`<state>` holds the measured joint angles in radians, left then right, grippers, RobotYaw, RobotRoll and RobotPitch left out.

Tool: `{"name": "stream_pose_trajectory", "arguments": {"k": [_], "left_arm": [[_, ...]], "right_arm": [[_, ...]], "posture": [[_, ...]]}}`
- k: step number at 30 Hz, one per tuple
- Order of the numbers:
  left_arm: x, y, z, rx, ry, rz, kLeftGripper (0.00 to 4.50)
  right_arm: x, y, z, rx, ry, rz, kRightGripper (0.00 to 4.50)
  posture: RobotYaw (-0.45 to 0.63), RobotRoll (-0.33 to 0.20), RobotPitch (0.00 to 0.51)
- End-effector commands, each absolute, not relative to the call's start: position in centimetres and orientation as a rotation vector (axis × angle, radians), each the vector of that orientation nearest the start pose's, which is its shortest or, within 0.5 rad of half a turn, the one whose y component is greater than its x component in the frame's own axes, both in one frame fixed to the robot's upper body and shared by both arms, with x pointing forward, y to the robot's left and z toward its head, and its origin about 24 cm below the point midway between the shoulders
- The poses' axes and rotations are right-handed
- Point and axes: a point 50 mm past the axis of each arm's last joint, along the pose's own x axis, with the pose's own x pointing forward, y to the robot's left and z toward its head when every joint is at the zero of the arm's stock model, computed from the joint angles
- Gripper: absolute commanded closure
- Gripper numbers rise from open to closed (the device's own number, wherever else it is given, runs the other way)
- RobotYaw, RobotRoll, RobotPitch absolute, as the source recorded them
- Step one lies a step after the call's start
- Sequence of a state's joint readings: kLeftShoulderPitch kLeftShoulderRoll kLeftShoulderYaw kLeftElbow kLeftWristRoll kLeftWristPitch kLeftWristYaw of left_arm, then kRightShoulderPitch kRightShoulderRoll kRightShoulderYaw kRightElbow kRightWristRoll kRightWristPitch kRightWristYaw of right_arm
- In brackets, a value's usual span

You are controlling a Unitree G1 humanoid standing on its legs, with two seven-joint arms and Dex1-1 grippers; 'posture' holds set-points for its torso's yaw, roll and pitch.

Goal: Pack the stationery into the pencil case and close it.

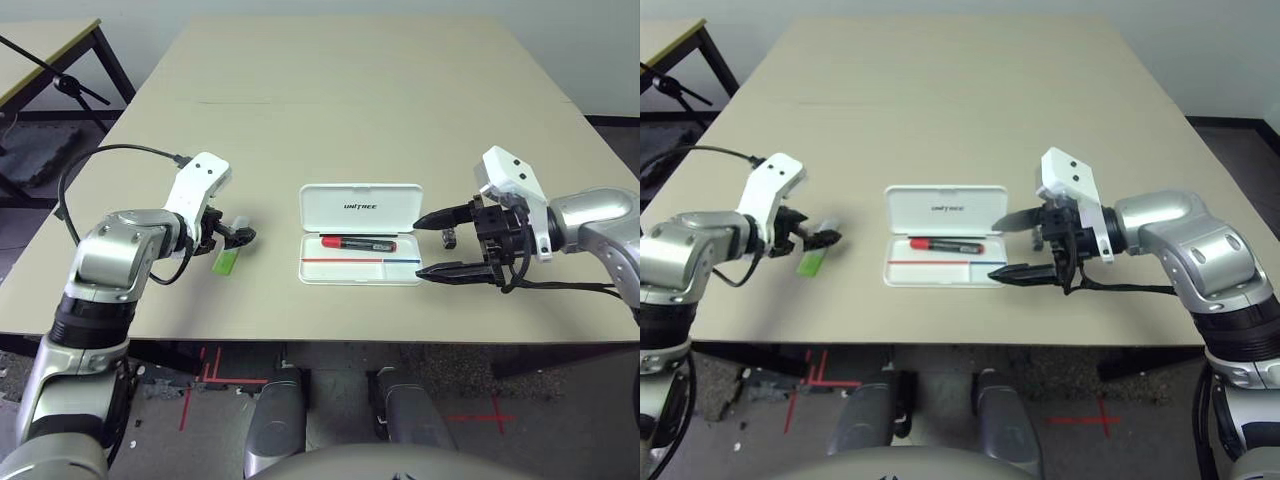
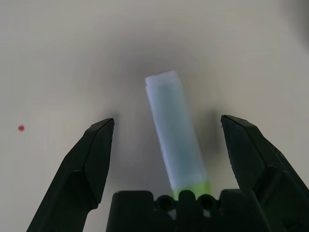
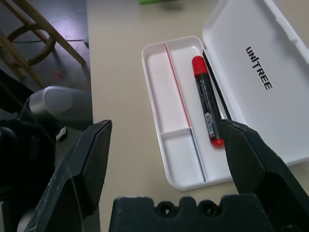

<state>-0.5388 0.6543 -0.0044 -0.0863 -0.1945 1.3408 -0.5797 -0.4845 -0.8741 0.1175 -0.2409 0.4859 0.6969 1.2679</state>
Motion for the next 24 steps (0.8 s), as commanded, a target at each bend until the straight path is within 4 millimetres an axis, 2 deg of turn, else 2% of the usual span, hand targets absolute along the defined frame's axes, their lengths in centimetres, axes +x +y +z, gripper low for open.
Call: {"name": "stream_pose_trajectory", "arguments": {"k": [1,15,18,24], "left_arm": [[29.5,23.7,12.3,0.168,0.841,-0.259,0.00],[29.2,23.4,10.5,0.154,0.929,-0.215,0.00],[29.0,23.2,10.1,0.162,0.950,-0.225,0.56],[28.7,23.3,10.4,0.178,0.966,-0.244,2.72]], "right_arm": [[26.3,-18.2,17.8,-0.382,0.383,1.374,0.04],[26.4,-18.3,17.8,-0.406,0.384,1.359,0.04],[26.5,-18.3,17.8,-0.408,0.382,1.357,0.00],[26.6,-18.3,17.7,-0.411,0.379,1.353,0.00]], "posture": [[0.08,0.000,0.104],[0.07,0.000,0.104],[0.07,0.000,0.104],[0.07,0.000,0.104]]}}
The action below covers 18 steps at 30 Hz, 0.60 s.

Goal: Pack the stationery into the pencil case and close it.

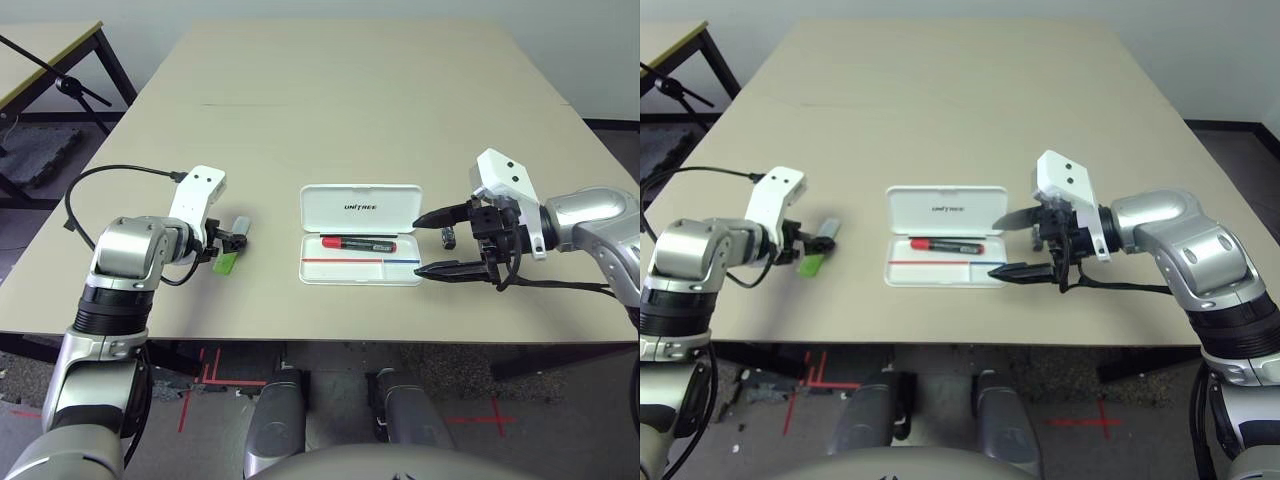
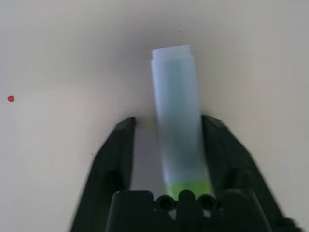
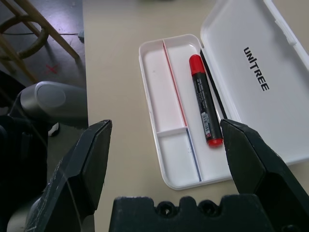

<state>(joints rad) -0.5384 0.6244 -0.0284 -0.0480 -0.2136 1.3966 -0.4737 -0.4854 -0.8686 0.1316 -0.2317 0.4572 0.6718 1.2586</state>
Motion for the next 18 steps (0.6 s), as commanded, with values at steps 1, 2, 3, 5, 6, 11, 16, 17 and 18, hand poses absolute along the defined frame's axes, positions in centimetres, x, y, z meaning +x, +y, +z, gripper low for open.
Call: {"name": "stream_pose_trajectory", "arguments": {"k": [1,2,3,5,6,11,16,17,18], "left_arm": [[28.7,23.3,10.6,0.182,0.964,-0.248,3.04],[28.7,23.4,10.7,0.187,0.958,-0.253,3.37],[28.7,23.3,11.0,0.199,0.944,-0.267,3.41],[28.7,23.3,11.4,0.229,0.925,-0.299,3.41],[28.6,23.3,11.6,0.241,0.918,-0.313,3.41],[28.5,23.2,13.8,0.379,0.767,-0.504,3.41],[26.3,20.7,15.9,0.625,0.510,-0.968,3.41],[26.1,20.3,16.1,0.654,0.467,-1.021,3.41],[25.5,19.3,16.3,0.682,0.427,-1.106,3.41]], "right_arm": [[26.6,-18.3,17.7,-0.411,0.379,1.352,0.00],[26.6,-18.3,17.7,-0.412,0.378,1.352,0.00],[26.6,-18.3,17.7,-0.413,0.378,1.351,0.00],[26.6,-18.2,17.7,-0.414,0.377,1.351,0.00],[26.6,-18.2,17.6,-0.415,0.377,1.351,0.00],[26.8,-18.4,17.6,-0.422,0.379,1.346,0.00],[27.1,-18.6,17.7,-0.432,0.376,1.335,0.00],[27.1,-18.6,17.8,-0.434,0.375,1.333,0.00],[27.3,-18.7,17.8,-0.438,0.372,1.325,0.00]], "posture": [[0.07,0.000,0.109],[0.07,0.000,0.109],[0.07,0.000,0.109],[0.07,0.000,0.109],[0.07,0.000,0.109],[0.08,0.000,0.109],[0.07,0.000,0.105],[0.07,0.000,0.105],[0.07,0.000,0.103]]}}
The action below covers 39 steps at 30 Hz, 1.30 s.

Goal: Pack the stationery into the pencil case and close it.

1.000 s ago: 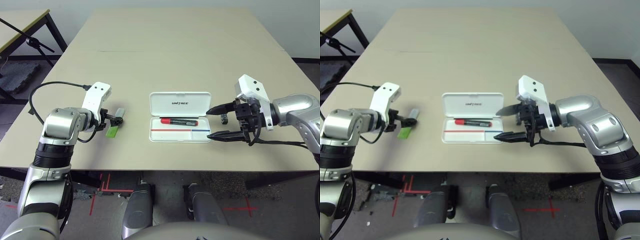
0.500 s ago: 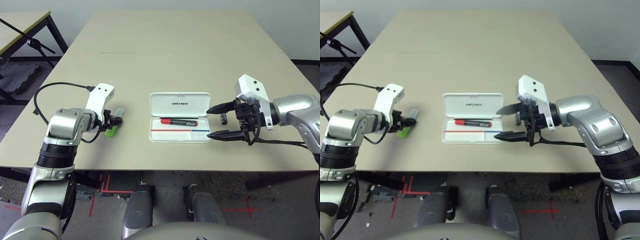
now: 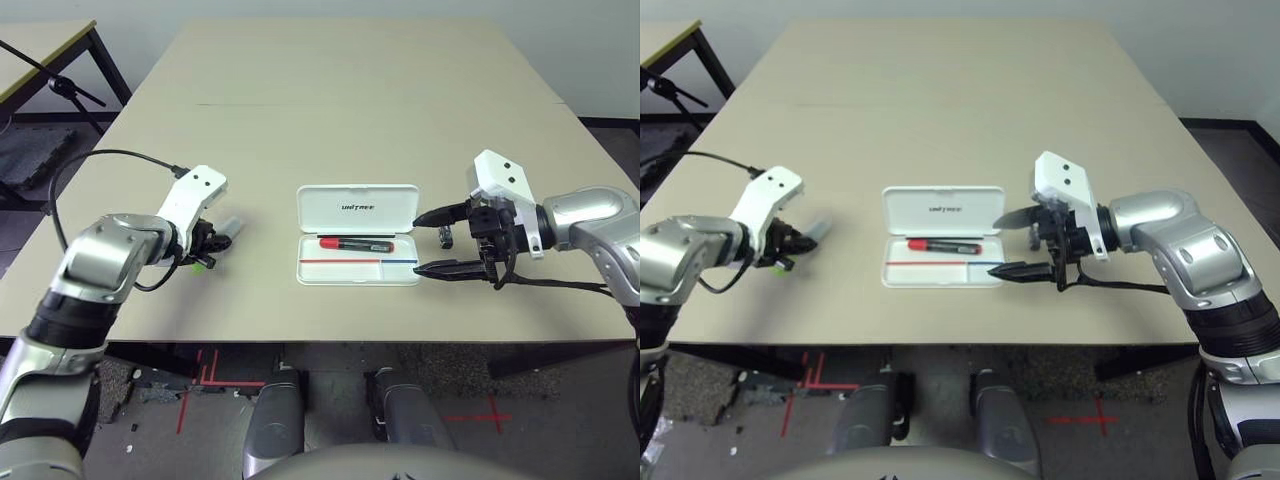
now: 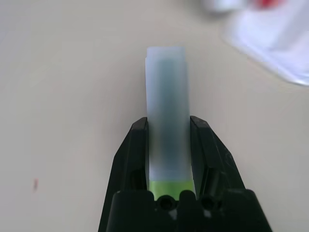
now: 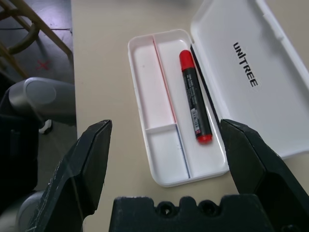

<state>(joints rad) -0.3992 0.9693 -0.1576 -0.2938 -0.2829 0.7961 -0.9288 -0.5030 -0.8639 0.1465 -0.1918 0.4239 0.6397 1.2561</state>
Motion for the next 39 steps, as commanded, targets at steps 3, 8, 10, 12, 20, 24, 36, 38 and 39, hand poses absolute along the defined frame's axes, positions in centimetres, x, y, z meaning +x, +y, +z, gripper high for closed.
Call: {"name": "stream_pose_trajectory", "arguments": {"k": [3,8,10,12,20,24,36,38,39], "left_arm": [[24.7,17.3,16.3,0.722,0.357,-1.225,3.41],[26.1,14.3,15.7,0.845,0.244,-1.284,3.41],[26.8,13.5,14.9,0.955,0.223,-1.301,3.41],[27.5,12.7,14.4,1.004,0.203,-1.317,3.41],[28.4,9.8,13.3,0.995,0.204,-1.386,3.41],[28.2,8.5,13.0,0.912,0.229,-1.411,3.41],[28.3,8.8,11.9,0.905,0.344,-1.380,3.41],[28.4,8.9,11.7,0.908,0.354,-1.376,3.41],[28.4,8.9,11.7,0.909,0.358,-1.376,3.41]], "right_arm": [[27.5,-18.9,18.0,-0.445,0.366,1.310,0.00],[27.8,-19.0,18.0,-0.459,0.368,1.312,0.00],[27.9,-19.0,18.0,-0.466,0.368,1.312,0.00],[28.0,-18.9,18.0,-0.469,0.366,1.313,0.00],[27.8,-19.0,17.8,-0.483,0.376,1.312,0.00],[27.7,-19.1,17.7,-0.486,0.384,1.307,0.00],[27.6,-19.2,17.4,-0.497,0.395,1.294,0.00],[27.6,-19.2,17.4,-0.498,0.395,1.293,0.00],[27.7,-19.1,17.4,-0.499,0.396,1.292,0.00]], "posture": [[0.07,0.000,0.102],[0.08,0.000,0.096],[0.08,0.000,0.094],[0.08,0.000,0.091],[0.06,0.000,0.094],[0.06,0.000,0.097],[0.05,0.000,0.102],[0.05,0.000,0.104],[0.05,0.000,0.104]]}}
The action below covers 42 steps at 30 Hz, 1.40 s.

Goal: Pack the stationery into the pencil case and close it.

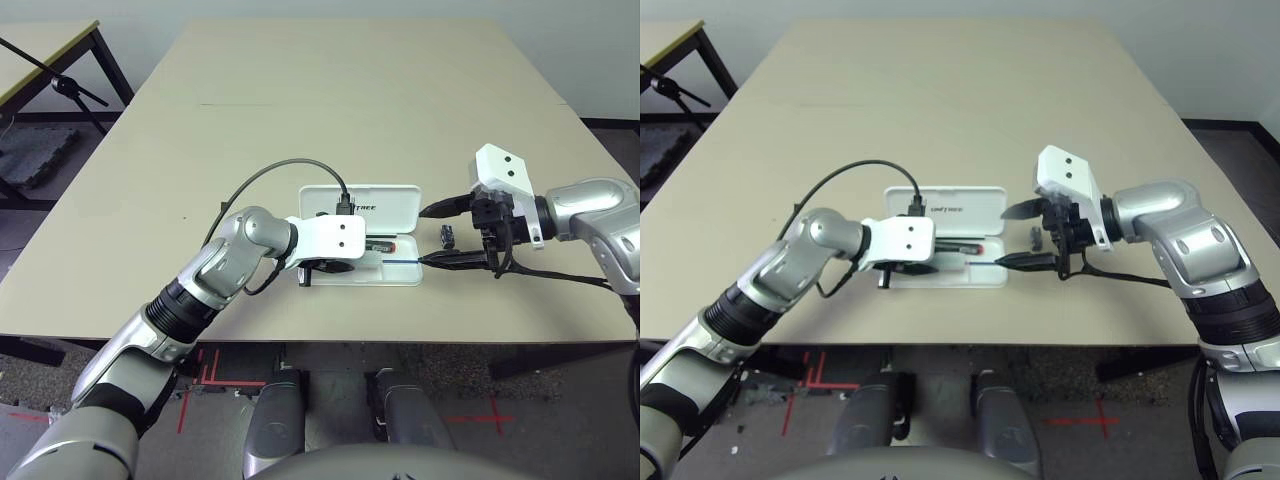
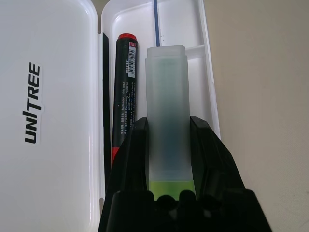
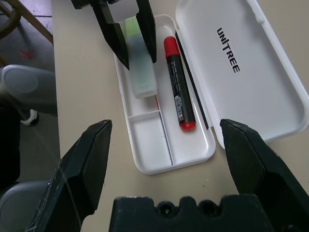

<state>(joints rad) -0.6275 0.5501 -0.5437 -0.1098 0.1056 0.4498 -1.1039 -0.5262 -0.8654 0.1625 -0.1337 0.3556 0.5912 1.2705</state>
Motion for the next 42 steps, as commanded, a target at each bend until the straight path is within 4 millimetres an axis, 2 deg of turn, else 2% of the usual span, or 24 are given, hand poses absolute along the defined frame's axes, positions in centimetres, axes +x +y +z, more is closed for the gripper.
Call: {"name": "stream_pose_trajectory", "arguments": {"k": [1,19,25,31,34,35,37,42], "left_arm": [[28.4,8.9,11.6,0.908,0.361,-1.377,3.41],[27.6,8.2,11.5,0.825,0.408,-1.412,3.41],[27.4,8.1,12.2,0.821,0.393,-1.414,3.41],[27.2,8.2,13.7,0.828,0.354,-1.416,1.37],[27.3,8.7,15.1,0.830,0.304,-1.403,0.21],[27.3,9.0,15.7,0.826,0.284,-1.396,0.01],[27.3,9.3,16.2,0.817,0.259,-1.387,0.01],[26.9,11.7,19.0,0.786,0.174,-1.337,0.01]], "right_arm": [[27.7,-19.1,17.3,-0.500,0.397,1.291,0.00],[27.8,-19.1,17.0,-0.521,0.400,1.277,0.00],[27.9,-19.0,16.9,-0.524,0.398,1.276,0.00],[28.1,-19.0,16.9,-0.525,0.392,1.276,0.00],[28.2,-19.1,16.8,-0.523,0.393,1.272,0.00],[28.3,-19.2,16.8,-0.523,0.394,1.269,0.00],[28.3,-19.3,16.8,-0.522,0.394,1.264,0.00],[28.0,-20.5,17.1,-0.511,0.406,1.224,0.00]], "posture": [[0.05,0.000,0.104],[0.04,0.000,0.103],[0.04,0.000,0.097],[0.05,0.000,0.089],[0.05,0.000,0.087],[0.05,0.000,0.086],[0.05,0.000,0.085],[0.05,0.000,0.083]]}}
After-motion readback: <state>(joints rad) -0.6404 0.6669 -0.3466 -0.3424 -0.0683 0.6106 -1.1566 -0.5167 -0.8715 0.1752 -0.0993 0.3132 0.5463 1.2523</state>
